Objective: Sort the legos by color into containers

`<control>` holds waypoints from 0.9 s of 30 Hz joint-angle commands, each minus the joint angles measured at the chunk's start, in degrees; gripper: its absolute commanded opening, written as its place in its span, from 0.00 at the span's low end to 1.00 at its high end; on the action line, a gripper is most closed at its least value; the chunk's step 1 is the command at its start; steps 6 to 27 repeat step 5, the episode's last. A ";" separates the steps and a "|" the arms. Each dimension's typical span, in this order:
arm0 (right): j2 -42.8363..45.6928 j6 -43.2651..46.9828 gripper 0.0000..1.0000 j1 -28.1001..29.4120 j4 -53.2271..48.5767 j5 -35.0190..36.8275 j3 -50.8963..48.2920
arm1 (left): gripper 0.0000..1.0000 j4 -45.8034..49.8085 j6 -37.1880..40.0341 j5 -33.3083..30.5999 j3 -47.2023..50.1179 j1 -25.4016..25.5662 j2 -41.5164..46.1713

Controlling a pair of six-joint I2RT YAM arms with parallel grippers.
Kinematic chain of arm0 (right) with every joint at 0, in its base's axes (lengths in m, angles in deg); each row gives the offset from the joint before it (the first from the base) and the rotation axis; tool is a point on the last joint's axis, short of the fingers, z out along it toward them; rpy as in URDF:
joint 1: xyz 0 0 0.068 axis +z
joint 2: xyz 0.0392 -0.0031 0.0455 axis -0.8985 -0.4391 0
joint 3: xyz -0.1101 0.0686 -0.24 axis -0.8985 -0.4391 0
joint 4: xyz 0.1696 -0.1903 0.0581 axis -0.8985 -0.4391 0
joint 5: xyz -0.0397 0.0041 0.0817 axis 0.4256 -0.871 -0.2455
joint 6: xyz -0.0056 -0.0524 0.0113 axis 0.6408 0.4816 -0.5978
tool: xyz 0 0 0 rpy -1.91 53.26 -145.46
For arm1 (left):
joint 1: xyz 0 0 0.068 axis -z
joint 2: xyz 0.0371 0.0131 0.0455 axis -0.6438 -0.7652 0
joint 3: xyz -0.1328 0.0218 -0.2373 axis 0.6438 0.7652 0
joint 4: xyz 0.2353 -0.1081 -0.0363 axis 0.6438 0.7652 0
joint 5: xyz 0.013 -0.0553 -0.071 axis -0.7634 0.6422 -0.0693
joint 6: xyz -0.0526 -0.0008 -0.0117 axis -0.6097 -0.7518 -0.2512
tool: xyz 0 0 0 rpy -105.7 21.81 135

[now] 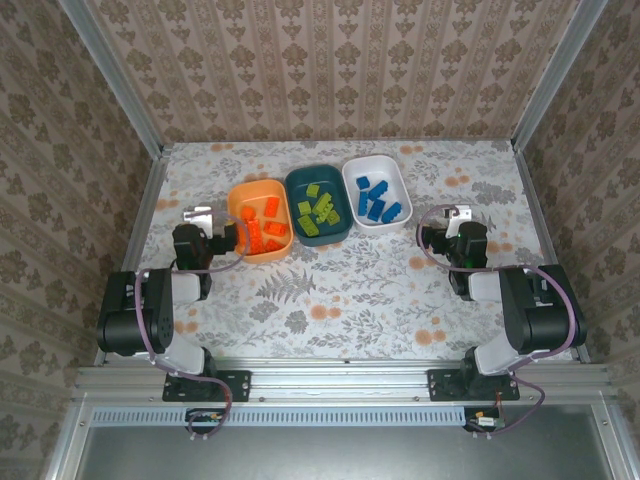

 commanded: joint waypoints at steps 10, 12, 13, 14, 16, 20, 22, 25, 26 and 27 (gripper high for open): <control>0.16 0.87 1.00 0.03 2.18 1.07 0.57 | 1.00 -1.33 1.27 -0.01 0.30 0.27 -0.46; 0.16 0.87 1.00 0.03 2.18 1.07 0.57 | 1.00 -1.33 1.27 -0.01 0.30 0.27 -0.46; 0.16 0.87 1.00 0.03 2.18 1.07 0.57 | 1.00 -1.33 1.27 -0.01 0.30 0.27 -0.46; 0.16 0.87 1.00 0.03 2.18 1.07 0.57 | 1.00 -1.33 1.27 -0.01 0.30 0.27 -0.46; 0.16 0.87 1.00 0.03 2.18 1.07 0.57 | 1.00 -1.33 1.27 -0.01 0.30 0.27 -0.46; 0.16 0.87 1.00 0.03 2.18 1.07 0.57 | 1.00 -1.33 1.27 -0.01 0.30 0.27 -0.46; 0.16 0.87 1.00 0.03 2.18 1.07 0.57 | 1.00 -1.33 1.27 -0.01 0.30 0.27 -0.46; 0.16 0.87 1.00 0.03 2.18 1.07 0.57 | 1.00 -1.33 1.27 -0.01 0.30 0.27 -0.46; 0.16 0.87 1.00 0.03 2.18 1.07 0.57 | 1.00 -1.33 1.27 -0.01 0.30 0.27 -0.46; 0.16 0.87 1.00 0.03 2.18 1.07 0.57 | 1.00 -1.33 1.27 -0.01 0.30 0.27 -0.46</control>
